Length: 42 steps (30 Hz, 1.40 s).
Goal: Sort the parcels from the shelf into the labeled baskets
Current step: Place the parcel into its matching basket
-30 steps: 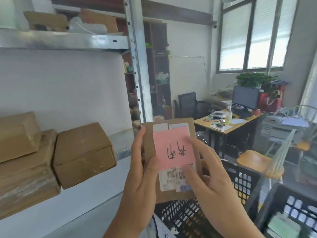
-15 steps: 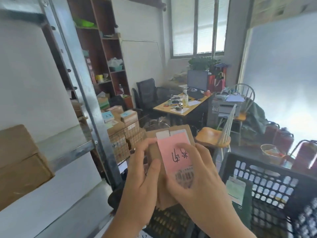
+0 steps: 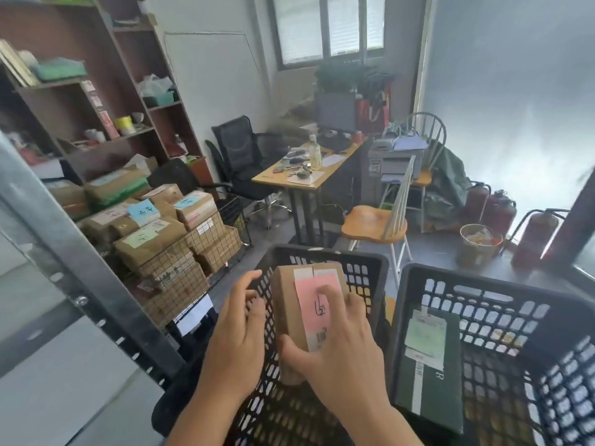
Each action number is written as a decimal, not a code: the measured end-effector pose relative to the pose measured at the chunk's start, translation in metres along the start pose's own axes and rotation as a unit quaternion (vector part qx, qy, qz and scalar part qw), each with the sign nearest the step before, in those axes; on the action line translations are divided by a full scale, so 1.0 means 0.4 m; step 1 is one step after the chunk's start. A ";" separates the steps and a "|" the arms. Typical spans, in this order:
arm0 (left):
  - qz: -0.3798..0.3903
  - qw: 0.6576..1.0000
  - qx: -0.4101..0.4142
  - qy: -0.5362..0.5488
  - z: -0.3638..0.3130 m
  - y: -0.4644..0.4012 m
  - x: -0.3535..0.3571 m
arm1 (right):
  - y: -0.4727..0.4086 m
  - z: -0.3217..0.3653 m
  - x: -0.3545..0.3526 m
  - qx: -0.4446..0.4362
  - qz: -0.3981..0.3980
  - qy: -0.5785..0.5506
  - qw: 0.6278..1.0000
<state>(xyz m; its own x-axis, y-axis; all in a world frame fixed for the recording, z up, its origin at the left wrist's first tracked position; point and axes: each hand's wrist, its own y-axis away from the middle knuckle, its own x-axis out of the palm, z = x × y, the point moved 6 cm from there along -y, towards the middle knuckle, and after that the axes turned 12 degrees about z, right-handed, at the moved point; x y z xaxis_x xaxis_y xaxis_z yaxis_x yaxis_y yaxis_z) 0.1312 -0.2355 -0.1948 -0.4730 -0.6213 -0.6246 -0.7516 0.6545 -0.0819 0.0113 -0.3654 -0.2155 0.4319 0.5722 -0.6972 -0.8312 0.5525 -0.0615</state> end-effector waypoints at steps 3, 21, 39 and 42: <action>0.006 0.996 -0.052 -0.078 0.119 -0.105 -0.026 | -0.070 -0.050 0.075 0.043 0.001 0.060 0.997; 0.144 0.970 -0.139 -0.138 0.518 -0.451 0.081 | -0.339 -0.461 0.420 0.438 -0.036 0.116 0.891; 0.155 0.973 -0.110 -0.134 0.495 -0.427 0.069 | -0.377 -0.492 0.504 0.251 0.249 0.389 0.851; 0.156 0.972 -0.112 -0.132 0.496 -0.430 0.068 | -0.380 -0.486 0.486 0.272 0.254 0.375 0.849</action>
<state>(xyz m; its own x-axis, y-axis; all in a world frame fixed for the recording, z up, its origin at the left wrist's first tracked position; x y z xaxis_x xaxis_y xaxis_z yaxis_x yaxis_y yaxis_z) 0.3387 -0.2795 -0.3518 -0.5813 -0.2552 -0.7726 -0.6854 0.6653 0.2960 0.1533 -0.4560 -0.4805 -0.4492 0.3859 -0.8058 -0.4705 0.6645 0.5805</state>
